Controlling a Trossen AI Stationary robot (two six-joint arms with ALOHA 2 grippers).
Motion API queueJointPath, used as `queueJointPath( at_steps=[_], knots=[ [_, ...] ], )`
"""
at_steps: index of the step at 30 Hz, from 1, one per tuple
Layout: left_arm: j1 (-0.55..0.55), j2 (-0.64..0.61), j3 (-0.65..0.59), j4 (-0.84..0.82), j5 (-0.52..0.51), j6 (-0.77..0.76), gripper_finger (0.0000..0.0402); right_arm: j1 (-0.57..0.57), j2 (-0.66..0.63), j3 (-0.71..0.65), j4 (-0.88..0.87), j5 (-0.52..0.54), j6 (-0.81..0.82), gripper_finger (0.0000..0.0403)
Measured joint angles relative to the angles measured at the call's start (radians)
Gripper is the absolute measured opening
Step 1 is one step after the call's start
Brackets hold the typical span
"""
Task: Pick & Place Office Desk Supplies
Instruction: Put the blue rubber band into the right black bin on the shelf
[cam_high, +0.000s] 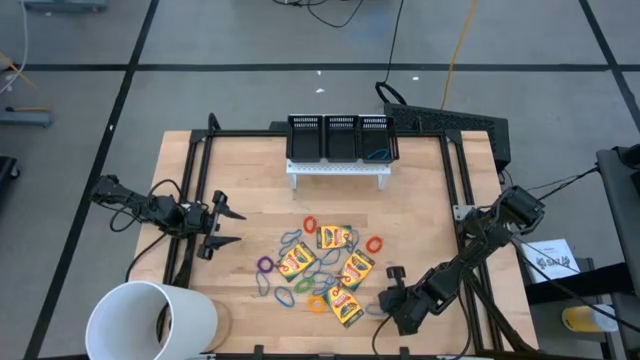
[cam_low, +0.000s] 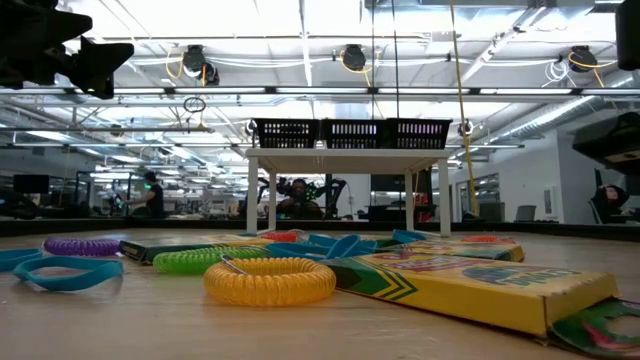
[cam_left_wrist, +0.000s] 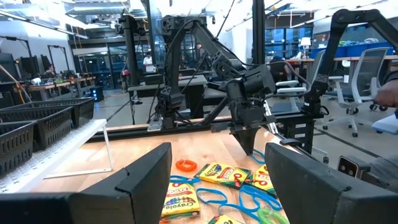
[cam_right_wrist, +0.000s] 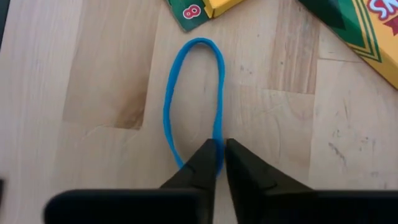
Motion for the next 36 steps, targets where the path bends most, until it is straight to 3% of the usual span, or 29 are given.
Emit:
queueJointPath(
  at_steps=[8,24,36],
  knots=[
    [0.0,0.0,0.0,0.0,0.0,0.0,0.0269,0.0,-0.025,-0.001,-0.044,0.037,-0.014,0.0001],
    [0.0,0.0,0.0,0.0,0.0,0.0,0.0269,-0.002,-0.245,-0.004,-0.069,0.348,-0.086,0.0],
    [0.0,0.0,0.0,0.0,0.0,0.0,0.0269,-0.065,-0.32,-0.003,-0.063,0.452,-0.139,0.0]
  ],
)
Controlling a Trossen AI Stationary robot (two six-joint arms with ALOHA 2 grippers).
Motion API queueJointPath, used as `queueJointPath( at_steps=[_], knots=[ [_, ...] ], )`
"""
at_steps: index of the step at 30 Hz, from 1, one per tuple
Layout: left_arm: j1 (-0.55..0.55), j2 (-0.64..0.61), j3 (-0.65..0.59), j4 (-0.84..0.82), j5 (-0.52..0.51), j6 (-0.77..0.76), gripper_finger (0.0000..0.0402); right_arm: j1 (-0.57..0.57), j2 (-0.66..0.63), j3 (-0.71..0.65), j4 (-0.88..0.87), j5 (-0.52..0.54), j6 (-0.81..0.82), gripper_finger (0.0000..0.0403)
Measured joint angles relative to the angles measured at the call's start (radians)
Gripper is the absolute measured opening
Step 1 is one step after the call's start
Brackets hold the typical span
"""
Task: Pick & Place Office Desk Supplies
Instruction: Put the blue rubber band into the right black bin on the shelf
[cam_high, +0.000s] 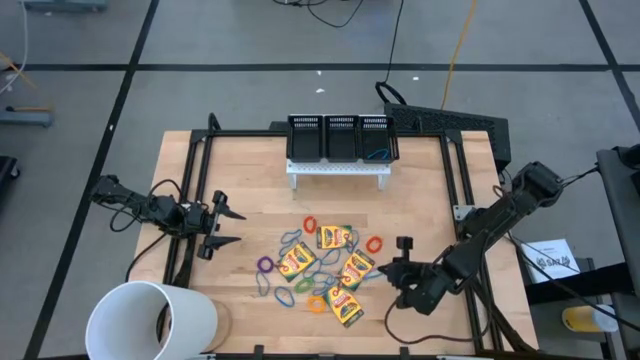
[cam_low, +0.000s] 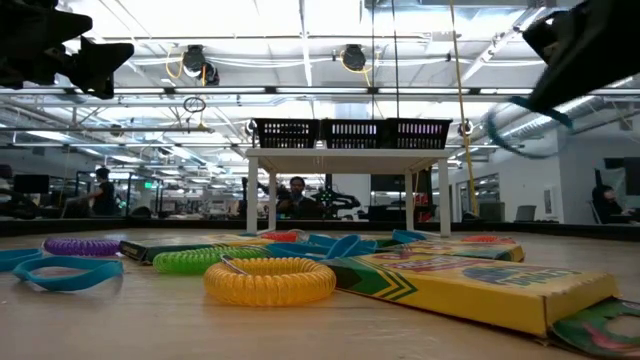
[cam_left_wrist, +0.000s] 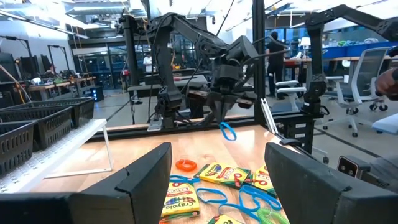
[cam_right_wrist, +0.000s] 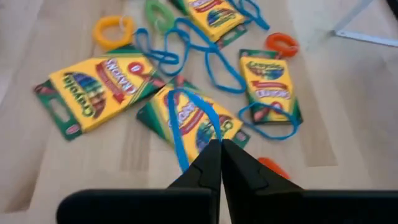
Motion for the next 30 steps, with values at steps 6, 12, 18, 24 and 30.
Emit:
queueJointPath(
  at_steps=[6,12,18,24,30],
  knots=[
    [0.0,0.0,0.0,0.0,0.0,0.0,0.0269,-0.1,-0.058,0.0,0.001,0.005,-0.164,0.0],
    [0.0,0.0,0.0,0.0,0.0,0.0,0.0269,-0.255,-0.156,0.0,0.022,0.002,-0.336,0.0],
    [0.0,0.0,0.0,0.0,0.0,0.0,0.0269,-0.407,-0.237,0.001,0.073,-0.001,-0.503,0.0],
    [0.0,0.0,0.0,0.0,0.0,0.0,0.0269,-0.527,-0.292,0.001,0.15,-0.003,-0.566,0.0],
    [0.0,0.0,0.0,0.0,0.0,0.0,0.0269,-0.628,-0.309,0.001,0.206,-0.005,-0.629,0.0]
  ],
)
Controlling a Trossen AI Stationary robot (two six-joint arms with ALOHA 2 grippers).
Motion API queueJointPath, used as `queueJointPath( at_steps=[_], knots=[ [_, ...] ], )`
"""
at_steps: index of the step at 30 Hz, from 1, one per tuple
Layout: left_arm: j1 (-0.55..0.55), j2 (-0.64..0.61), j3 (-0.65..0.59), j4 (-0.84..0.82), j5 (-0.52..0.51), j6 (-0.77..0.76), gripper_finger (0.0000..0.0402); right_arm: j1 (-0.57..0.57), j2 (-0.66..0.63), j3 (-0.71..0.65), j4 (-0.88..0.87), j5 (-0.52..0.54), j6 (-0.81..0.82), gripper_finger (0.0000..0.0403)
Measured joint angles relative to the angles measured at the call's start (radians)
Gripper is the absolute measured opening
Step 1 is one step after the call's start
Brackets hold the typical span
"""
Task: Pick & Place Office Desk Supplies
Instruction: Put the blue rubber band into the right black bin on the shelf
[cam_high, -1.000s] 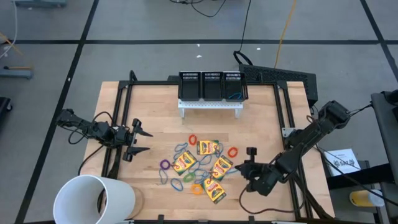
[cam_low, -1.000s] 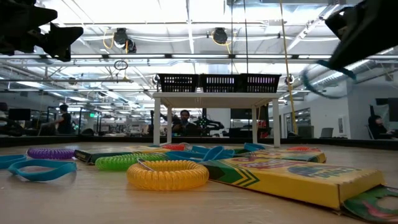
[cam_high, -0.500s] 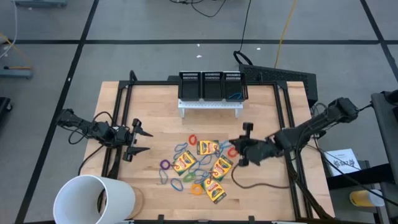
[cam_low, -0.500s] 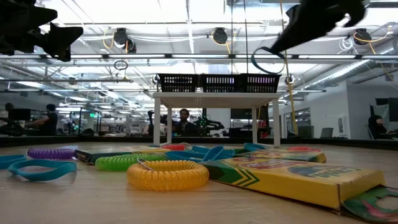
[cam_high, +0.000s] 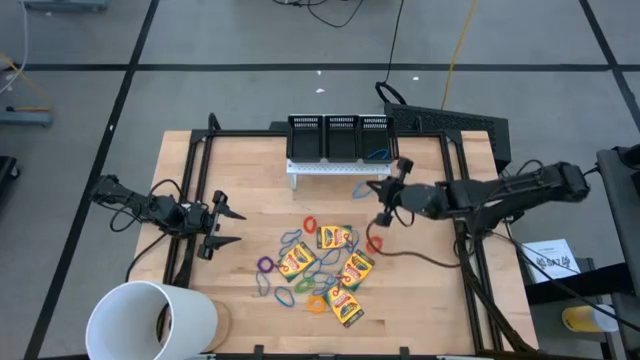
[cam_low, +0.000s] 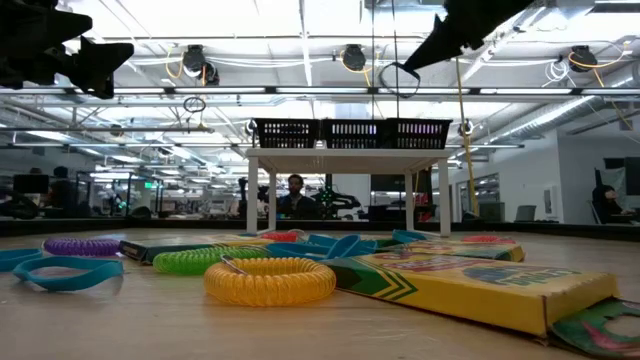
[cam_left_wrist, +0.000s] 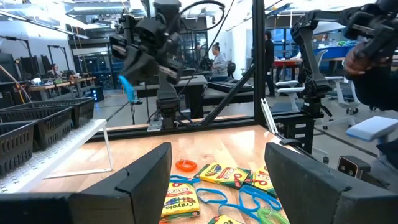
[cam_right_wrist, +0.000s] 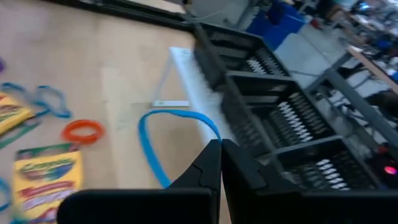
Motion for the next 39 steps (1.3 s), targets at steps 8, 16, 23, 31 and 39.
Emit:
queueJointPath(
  at_steps=[8,16,23,31,39],
  knots=[
    [0.0,0.0,0.0,0.0,0.0,0.0,0.0269,-0.135,-0.009,0.0,0.092,0.0,-0.076,0.0],
    [0.0,0.0,0.0,0.0,0.0,0.0,0.0269,-0.31,-0.008,0.0,0.155,0.0,-0.157,0.0],
    [0.0,0.0,0.0,0.0,0.0,0.003,0.0269,-0.468,-0.009,0.0,0.146,-0.019,-0.205,0.0],
    [0.0,0.0,0.0,0.0,0.0,0.002,0.0269,-0.538,0.004,0.0,0.141,-0.129,-0.177,0.0],
    [0.0,0.0,0.0,0.0,0.0,0.002,0.0269,-0.542,0.005,0.0,0.145,-0.129,-0.174,0.0004]
  ],
)
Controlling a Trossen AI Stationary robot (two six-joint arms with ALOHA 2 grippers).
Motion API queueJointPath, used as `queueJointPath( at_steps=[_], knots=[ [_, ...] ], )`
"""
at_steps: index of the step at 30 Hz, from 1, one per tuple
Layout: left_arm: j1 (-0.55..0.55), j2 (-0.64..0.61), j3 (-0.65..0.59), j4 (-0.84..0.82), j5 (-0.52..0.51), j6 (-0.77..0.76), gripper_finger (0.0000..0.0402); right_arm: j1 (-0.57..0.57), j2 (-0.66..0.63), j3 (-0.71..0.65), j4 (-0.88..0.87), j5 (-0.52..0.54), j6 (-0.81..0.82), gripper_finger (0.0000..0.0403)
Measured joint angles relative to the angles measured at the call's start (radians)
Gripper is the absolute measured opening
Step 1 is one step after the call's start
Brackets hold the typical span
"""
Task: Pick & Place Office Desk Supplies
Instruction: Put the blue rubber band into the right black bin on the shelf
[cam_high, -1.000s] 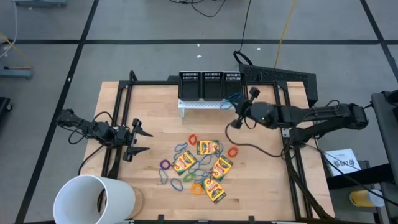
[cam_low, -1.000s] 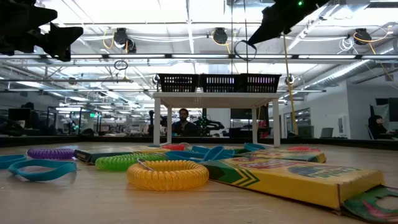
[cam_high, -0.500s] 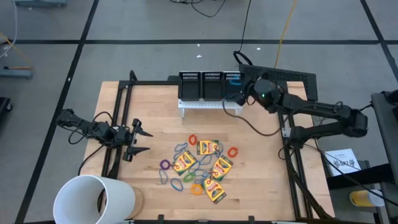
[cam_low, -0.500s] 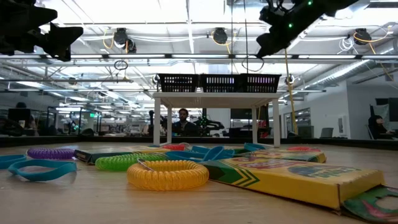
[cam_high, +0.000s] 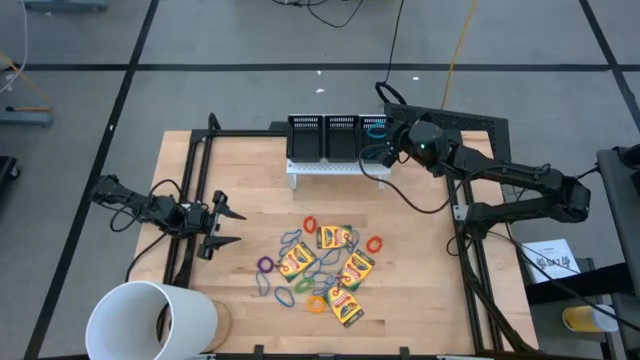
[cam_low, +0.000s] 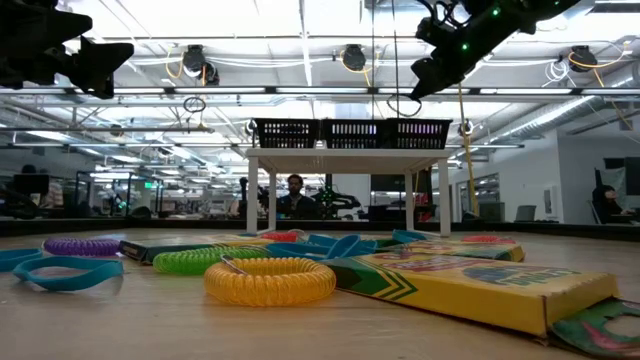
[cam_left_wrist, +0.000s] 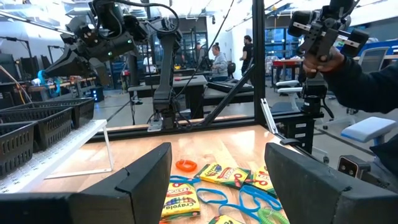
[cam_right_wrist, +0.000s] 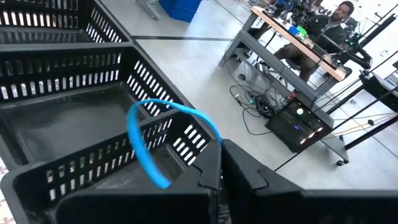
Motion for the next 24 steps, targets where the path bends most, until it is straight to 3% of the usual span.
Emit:
queueJointPath(
  at_steps=[24],
  knots=[
    [0.0,0.0,0.0,0.0,0.0,-0.001,0.0269,0.0,0.0,0.0,-0.063,0.001,0.083,0.0158]
  ],
)
